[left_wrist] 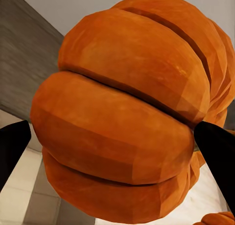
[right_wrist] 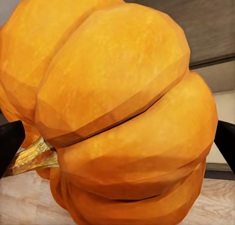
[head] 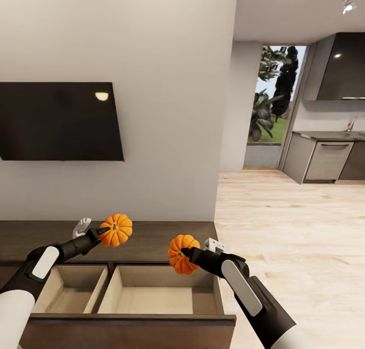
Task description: Place each of the two pumpkins and all three candles from the living room inside a cabinet in the living room (use any cabinet), then make sure every cabinet is closed, and position the cauldron so it is next to a table in the living room.
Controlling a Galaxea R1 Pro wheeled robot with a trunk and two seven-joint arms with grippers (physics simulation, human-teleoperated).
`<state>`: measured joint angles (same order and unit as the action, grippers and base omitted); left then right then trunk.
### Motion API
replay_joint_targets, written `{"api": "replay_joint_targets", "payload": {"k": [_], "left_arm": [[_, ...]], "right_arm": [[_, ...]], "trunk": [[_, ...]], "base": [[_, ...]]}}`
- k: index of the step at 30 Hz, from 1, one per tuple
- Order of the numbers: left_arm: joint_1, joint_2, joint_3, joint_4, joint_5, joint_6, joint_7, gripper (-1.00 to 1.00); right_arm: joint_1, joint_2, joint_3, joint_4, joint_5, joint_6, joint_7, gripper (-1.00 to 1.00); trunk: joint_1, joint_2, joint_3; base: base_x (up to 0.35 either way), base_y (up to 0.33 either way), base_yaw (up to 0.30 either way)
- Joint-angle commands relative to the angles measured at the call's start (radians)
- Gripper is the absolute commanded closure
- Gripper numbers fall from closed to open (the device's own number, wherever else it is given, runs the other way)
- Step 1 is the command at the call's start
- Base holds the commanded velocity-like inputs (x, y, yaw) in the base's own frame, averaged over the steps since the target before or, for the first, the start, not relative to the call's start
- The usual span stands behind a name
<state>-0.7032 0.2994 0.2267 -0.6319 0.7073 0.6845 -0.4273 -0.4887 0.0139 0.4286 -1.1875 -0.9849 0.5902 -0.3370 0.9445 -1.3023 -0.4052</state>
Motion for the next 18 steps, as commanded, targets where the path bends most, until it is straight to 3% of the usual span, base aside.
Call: {"api": "replay_joint_targets", "payload": {"k": [1,18], "left_arm": [[-0.001,0.000,0.003,0.000,0.002,0.007,-0.001,1.00],[-0.001,-0.002,0.003,0.001,0.001,0.008,-0.001,1.00]], "right_arm": [[-0.001,0.000,0.001,-0.001,-0.011,0.000,-0.011,1.00],[-0.001,-0.001,0.001,-0.003,-0.011,0.000,-0.011,1.00]], "trunk": [[0.000,-0.001,-0.001],[0.058,-0.106,-0.048]], "base": [[0.000,0.000,0.000],[0.000,0.000,0.000]]}}
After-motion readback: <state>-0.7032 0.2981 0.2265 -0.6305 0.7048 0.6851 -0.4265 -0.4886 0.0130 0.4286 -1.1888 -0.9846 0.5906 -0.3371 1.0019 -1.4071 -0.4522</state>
